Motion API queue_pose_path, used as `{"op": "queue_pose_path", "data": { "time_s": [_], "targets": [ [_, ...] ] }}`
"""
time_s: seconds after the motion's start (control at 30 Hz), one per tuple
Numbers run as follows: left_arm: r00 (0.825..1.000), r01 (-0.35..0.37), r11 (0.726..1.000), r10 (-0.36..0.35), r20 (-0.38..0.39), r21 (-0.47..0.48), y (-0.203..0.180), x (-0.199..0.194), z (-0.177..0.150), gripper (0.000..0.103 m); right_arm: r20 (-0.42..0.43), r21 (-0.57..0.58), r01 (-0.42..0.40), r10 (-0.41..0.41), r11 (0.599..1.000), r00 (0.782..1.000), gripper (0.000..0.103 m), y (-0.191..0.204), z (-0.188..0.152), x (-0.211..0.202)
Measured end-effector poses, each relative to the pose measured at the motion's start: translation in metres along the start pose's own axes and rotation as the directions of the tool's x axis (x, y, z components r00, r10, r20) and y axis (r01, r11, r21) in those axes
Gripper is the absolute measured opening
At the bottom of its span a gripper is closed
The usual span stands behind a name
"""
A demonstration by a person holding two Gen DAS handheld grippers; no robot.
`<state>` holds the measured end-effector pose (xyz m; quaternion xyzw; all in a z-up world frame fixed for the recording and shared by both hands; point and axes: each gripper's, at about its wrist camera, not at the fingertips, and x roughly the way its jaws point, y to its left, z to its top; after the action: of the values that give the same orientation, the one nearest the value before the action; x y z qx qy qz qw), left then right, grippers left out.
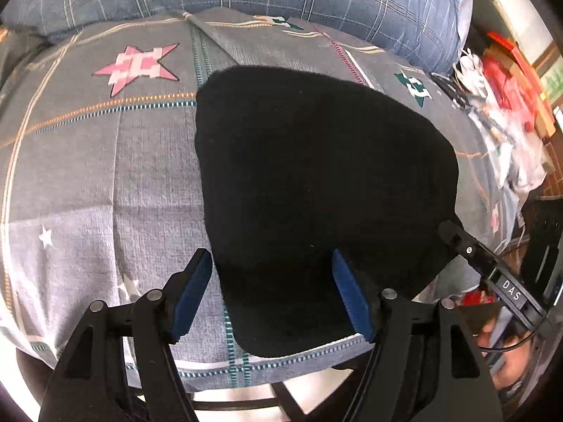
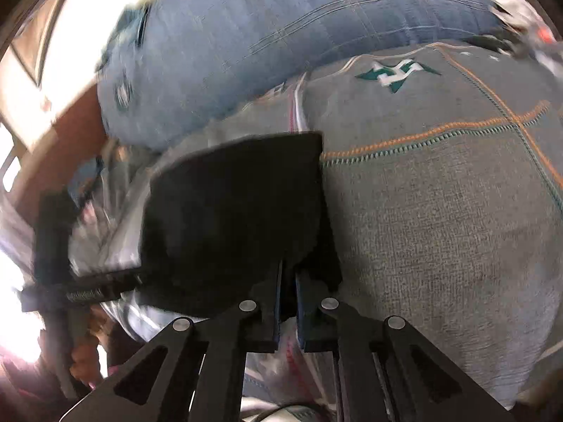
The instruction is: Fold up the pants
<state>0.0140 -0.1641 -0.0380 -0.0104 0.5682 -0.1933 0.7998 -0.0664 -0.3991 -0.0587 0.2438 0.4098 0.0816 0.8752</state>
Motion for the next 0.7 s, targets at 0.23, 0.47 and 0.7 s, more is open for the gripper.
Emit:
{"op": "queue_pose_path", "data": {
  "time_s": [0.23,0.47,0.7],
  "targets": [
    [0.995,0.062,0.996,-0.057,0.082,-0.069,0.035,-0.033,0.021,0.071,0.164,0.131,-0.096,0.074,0.987,0.984,0.048,-0.017,0.031,-0.040],
    [0.981,0.180,0.963,-0.190,-0.031,-0.199,0.057,0.003,0.033,0.071,0.061,0.198,-0.104,0.093,0.975,0.994,0.048,-0.027,0.036,0.017],
    [0.972,0.233,0.964,-0.236,-0.010,-0.129,0.030,0.001,0.040,0.050,0.077,0.006,0.005,-0.006,1.000,0.997,0.027,0.009,0.036,0.015]
  ]
}}
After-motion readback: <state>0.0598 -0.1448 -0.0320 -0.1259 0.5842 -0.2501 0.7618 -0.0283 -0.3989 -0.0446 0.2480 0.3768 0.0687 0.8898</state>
